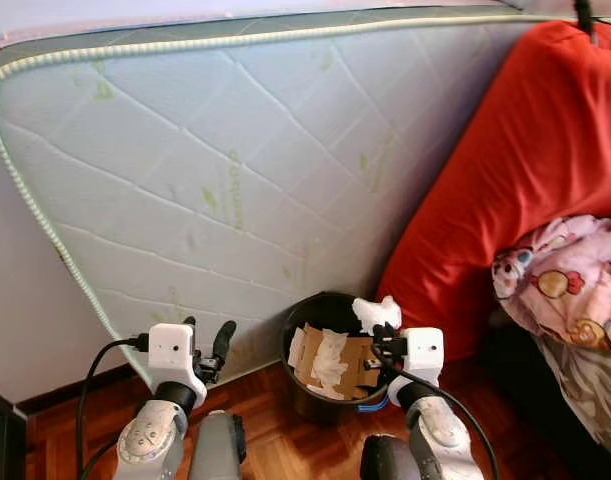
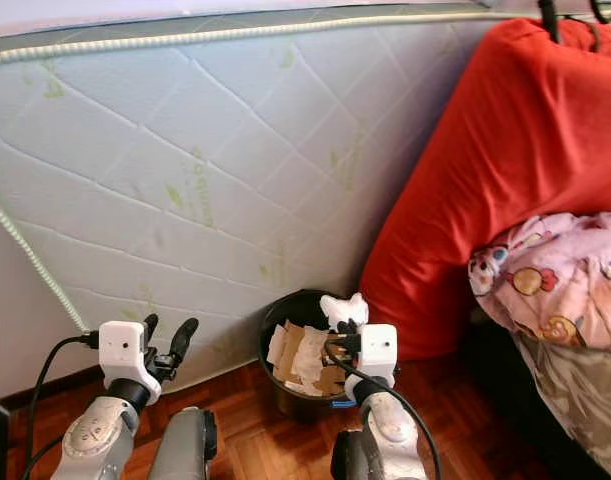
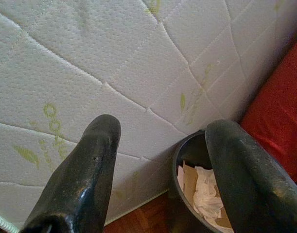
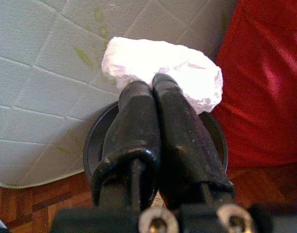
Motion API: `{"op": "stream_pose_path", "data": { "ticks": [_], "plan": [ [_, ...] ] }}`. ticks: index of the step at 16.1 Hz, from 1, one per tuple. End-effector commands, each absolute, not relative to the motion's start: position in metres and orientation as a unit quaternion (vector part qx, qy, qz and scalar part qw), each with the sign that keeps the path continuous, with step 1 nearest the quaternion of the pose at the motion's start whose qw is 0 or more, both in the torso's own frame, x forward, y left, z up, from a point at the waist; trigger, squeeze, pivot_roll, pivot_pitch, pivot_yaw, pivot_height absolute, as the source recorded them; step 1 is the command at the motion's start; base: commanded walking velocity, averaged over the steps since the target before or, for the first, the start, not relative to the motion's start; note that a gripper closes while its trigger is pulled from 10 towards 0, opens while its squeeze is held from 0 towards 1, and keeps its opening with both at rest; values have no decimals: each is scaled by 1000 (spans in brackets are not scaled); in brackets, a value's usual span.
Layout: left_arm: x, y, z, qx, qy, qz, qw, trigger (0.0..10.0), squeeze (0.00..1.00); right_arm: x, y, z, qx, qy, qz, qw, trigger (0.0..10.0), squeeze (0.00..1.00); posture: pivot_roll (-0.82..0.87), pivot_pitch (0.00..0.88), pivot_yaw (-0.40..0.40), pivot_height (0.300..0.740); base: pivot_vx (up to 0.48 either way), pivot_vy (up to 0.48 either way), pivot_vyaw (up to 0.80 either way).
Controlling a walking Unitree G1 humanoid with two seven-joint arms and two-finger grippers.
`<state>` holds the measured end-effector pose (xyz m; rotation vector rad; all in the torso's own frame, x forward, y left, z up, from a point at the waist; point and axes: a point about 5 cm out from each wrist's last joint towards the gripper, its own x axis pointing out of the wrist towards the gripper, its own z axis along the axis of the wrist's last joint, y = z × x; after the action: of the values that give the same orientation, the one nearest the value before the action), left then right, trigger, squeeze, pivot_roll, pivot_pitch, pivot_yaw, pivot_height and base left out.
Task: Clean up the room
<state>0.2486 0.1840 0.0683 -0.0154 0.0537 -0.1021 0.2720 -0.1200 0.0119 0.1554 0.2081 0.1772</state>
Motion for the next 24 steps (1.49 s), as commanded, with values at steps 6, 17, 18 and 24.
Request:
{"op": "stream_pose_path", "data": {
  "ticks": [6,17,18,24],
  "plan": [
    [244,181,68,-6,33,-63,997,10000,0,275,-116,9,83,112,92,986,10000,0,130,88,-58,584,0,0,0],
    [242,184,67,-15,43,-60,997,10000,0,280,-108,12,84,114,114,983,10000,0,127,101,-47,584,135,0,0],
    [242,184,67,-15,44,-60,997,10000,0,280,-108,12,85,114,114,983,10000,0,126,101,-47,584,322,0,0],
    [244,183,67,-16,45,-63,997,10000,0,281,-108,11,85,119,116,982,10000,0,120,95,-44,584,341,0,0]
  ]
}}
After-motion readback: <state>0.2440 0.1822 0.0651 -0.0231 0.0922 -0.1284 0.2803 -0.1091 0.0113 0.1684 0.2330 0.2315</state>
